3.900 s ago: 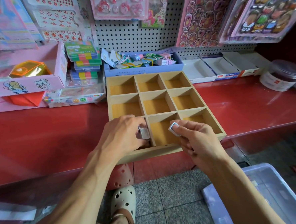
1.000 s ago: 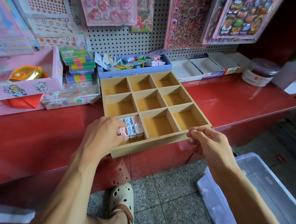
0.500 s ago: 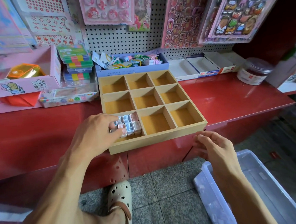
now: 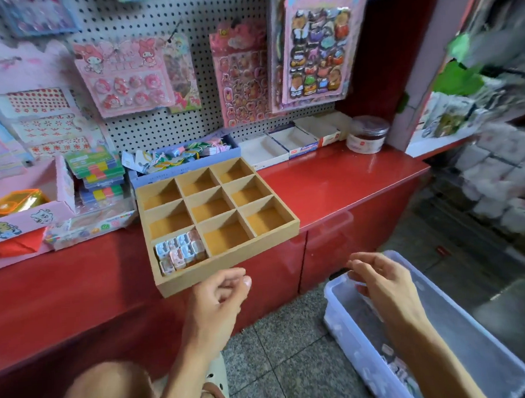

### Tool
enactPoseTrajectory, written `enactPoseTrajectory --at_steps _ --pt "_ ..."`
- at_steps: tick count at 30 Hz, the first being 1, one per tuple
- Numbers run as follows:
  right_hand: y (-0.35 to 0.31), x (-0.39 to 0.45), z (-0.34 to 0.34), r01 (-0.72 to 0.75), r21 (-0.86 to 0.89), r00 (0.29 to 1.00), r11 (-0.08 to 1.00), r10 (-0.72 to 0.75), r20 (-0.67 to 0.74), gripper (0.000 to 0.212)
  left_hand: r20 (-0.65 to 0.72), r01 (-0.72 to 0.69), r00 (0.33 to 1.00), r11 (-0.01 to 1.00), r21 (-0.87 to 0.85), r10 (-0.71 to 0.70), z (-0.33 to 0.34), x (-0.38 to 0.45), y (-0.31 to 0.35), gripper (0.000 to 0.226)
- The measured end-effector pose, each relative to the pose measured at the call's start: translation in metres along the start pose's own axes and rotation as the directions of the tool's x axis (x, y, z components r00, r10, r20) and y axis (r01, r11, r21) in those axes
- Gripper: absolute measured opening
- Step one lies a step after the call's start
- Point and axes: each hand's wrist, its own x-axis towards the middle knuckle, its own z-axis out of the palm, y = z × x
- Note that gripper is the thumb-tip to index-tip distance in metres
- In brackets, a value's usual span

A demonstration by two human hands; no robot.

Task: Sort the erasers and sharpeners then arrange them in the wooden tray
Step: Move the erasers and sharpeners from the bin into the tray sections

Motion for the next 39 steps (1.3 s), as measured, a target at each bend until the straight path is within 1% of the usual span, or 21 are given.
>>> enactPoseTrajectory --at_steps 1,3,6,8,12,15,19,22,24,27,30,32,34,35,36,38,39 --pt "0.005 -0.005 -0.011 -0.017 0.005 1.000 1.000 0.017 -0.013 0.013 0.012 0.037 0.999 0.999 -0.029 -0.036 0.012 -0.008 -0.002 0.010" --pt "0.016 -0.015 -0.034 -0.056 0.028 0.998 0.998 0.057 -0.034 0.014 0.056 0.101 0.993 0.995 -0.027 -0.099 0.033 -0.023 -0.009 0.009" --pt "0.038 -0.026 -0.072 -0.114 0.044 0.989 0.993 0.117 -0.088 0.018 0.134 0.166 0.976 0.985 0.041 -0.170 0.063 -0.038 -0.019 0.008" --pt "0.049 -0.033 -0.098 -0.155 0.086 0.976 0.984 0.166 -0.142 0.018 0.168 0.173 0.968 0.980 0.095 -0.187 0.081 -0.044 -0.022 0.009" --pt "0.070 -0.044 -0.136 -0.199 0.160 0.948 0.967 0.232 -0.220 0.018 0.238 0.130 0.955 0.971 0.202 -0.178 0.119 -0.049 -0.019 0.009" --pt "0.089 -0.044 -0.151 -0.227 0.169 0.933 0.959 0.264 -0.243 0.019 0.287 0.096 0.942 0.958 0.272 -0.176 0.149 -0.045 -0.021 0.009" --pt "0.119 -0.033 -0.159 -0.285 0.120 0.920 0.951 0.307 -0.244 0.012 0.368 0.021 0.915 0.931 0.364 -0.165 0.191 -0.032 -0.036 0.013" --pt "0.149 -0.018 -0.161 -0.345 0.053 0.907 0.937 0.348 -0.239 0.012 0.449 -0.032 0.877 0.913 0.407 -0.169 0.224 -0.017 -0.051 0.014" --pt "0.169 -0.005 -0.160 -0.379 0.004 0.900 0.925 0.370 -0.230 0.012 0.501 -0.100 0.851 0.890 0.445 -0.155 0.247 -0.005 -0.063 0.019" --pt "0.203 0.023 -0.156 -0.437 -0.071 0.886 0.897 0.415 -0.209 0.019 0.582 -0.208 0.799 0.836 0.507 -0.153 0.283 0.021 -0.087 0.026" --pt "0.243 0.053 -0.151 -0.502 -0.180 0.860 0.846 0.468 -0.203 0.028 0.662 -0.297 0.727 0.784 0.544 -0.184 0.315 0.053 -0.121 0.035" --pt "0.272 0.071 -0.148 -0.526 -0.264 0.850 0.808 0.491 -0.190 0.024 0.707 -0.383 0.679 0.725 0.572 -0.198 0.331 0.076 -0.145 0.039" --pt "0.303 0.087 -0.143 -0.514 -0.386 0.853 0.766 0.504 -0.136 0.013 0.721 -0.464 0.657 0.636 0.616 -0.219 0.342 0.098 -0.167 0.042" --pt "0.319 0.092 -0.140 -0.500 -0.447 0.850 0.742 0.520 -0.088 0.010 0.717 -0.478 0.658 0.607 0.635 -0.231 0.346 0.106 -0.177 0.043" --pt "0.337 0.097 -0.138 -0.492 -0.502 0.831 0.711 0.555 -0.028 0.013 0.706 -0.488 0.666 0.576 0.656 -0.241 0.349 0.111 -0.187 0.045" --pt "0.370 0.103 -0.135 -0.495 -0.582 0.761 0.646 0.645 0.068 0.051 0.690 -0.559 0.696 0.453 0.695 -0.200 0.352 0.113 -0.202 0.045" --pt "0.385 0.105 -0.134 -0.507 -0.607 0.729 0.612 0.680 0.077 0.067 0.691 -0.600 0.707 0.388 0.699 -0.151 0.353 0.111 -0.208 0.046"
